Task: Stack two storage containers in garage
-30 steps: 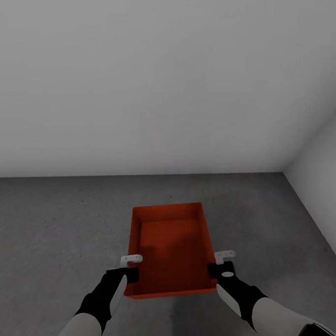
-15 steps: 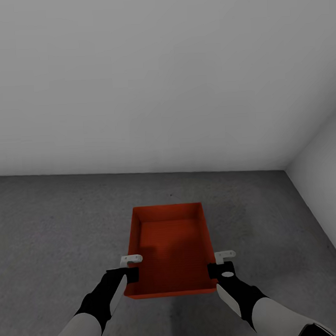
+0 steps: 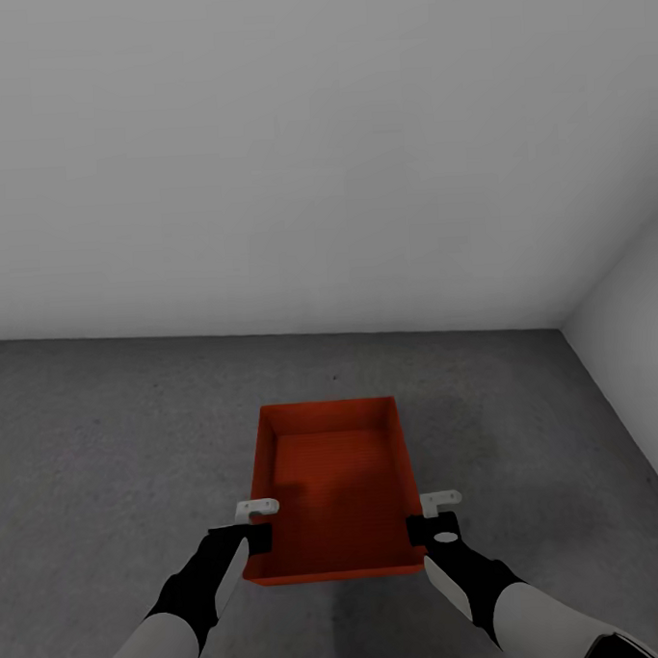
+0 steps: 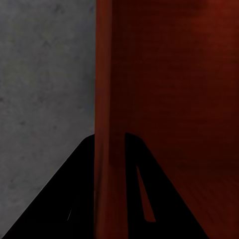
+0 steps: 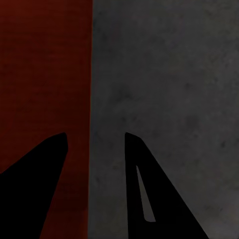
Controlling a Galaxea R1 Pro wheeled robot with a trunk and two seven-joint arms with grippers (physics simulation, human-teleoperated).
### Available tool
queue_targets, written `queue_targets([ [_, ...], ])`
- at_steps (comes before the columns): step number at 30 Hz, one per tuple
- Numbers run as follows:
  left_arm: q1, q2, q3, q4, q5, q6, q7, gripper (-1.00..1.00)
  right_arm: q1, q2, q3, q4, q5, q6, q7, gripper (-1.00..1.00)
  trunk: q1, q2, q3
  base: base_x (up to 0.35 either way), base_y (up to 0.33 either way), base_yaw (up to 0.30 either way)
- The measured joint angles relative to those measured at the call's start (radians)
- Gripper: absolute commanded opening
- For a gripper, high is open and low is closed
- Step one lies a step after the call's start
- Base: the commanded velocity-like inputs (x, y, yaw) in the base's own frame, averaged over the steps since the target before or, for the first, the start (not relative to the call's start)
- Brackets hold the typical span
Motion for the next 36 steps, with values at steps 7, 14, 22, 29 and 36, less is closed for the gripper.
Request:
queue_targets([
  [7, 0.0, 0.0, 0.0, 0.001, 0.0, -0.001, -0.001, -1.0, 0.0, 0.0, 0.0, 0.0, 0.0, 0.0, 0.0, -1.0, 0.027, -0.049, -0.022, 0.0, 0.0, 0.0],
  [14, 0.0, 0.0, 0.0, 0.0, 0.0, -0.001, 0.0, -1.0, 0.0, 0.0, 0.0, 0.0, 0.001, 0.0, 0.0, -1.0, 0.038, -0.07, -0.031, 0.0, 0.0, 0.0],
  [22, 0.0, 0.0, 0.0, -0.001, 0.0, 0.0, 0.0, -1.0, 0.0, 0.0, -0.001, 0.0, 0.001, 0.0, 0.0, -1.0, 0.038, -0.07, -0.031, 0.0, 0.0, 0.0],
  [29, 0.0, 0.0, 0.0, -0.001, 0.0, 0.0, 0.0, -1.0, 0.0, 0.0, -0.001, 0.0, 0.001, 0.0, 0.0, -1.0, 0.038, -0.07, -0.031, 0.0, 0.0, 0.0],
  [36, 0.0, 0.0, 0.0, 0.0, 0.0, -0.001, 0.0, -1.0, 0.0, 0.0, 0.0, -0.001, 0.001, 0.0, -0.001, -1.0, 0.038, -0.07, -0.031, 0.0, 0.0, -0.043],
])
